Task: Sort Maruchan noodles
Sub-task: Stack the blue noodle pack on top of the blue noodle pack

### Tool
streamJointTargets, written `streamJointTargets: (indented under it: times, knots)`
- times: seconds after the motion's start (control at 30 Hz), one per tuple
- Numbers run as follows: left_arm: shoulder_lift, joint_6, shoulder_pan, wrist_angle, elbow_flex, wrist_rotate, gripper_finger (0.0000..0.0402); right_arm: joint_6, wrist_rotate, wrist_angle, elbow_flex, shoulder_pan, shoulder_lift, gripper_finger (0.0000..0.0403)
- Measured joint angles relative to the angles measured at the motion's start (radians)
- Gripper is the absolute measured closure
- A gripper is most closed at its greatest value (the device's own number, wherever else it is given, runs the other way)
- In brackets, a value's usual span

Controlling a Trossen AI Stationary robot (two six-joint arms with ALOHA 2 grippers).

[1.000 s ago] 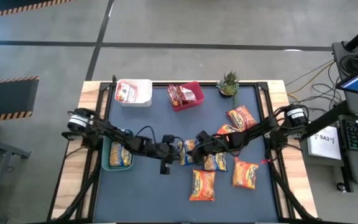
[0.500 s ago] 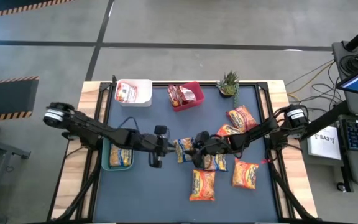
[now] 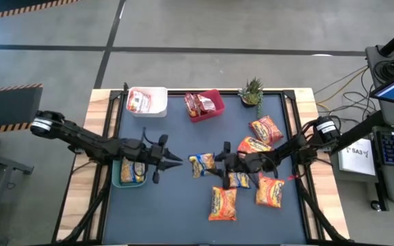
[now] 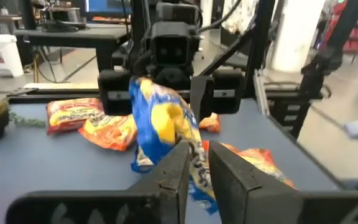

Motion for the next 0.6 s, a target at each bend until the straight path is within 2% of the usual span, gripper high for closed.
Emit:
streamJointTargets:
  times: [0.17,0.47,0.6]
  knots:
    - [0.035,-0.065,0.011,0.037,0.006,0.000,0.0307,-0.124,0.007,0.005,0.039,0.002,0.000,0.0243]
    - [0.142,-0.084,0.012,0.062,0.049,-0.016,0.0172,-0.236,0.006,0.004,0.070,0.003,-0.001,0.0243]
    - [0.212,-0.083,0.012,0.122,0.076,-0.018,0.0142,-0.263,0.007,0.004,0.078,0.003,-0.001,0.0242]
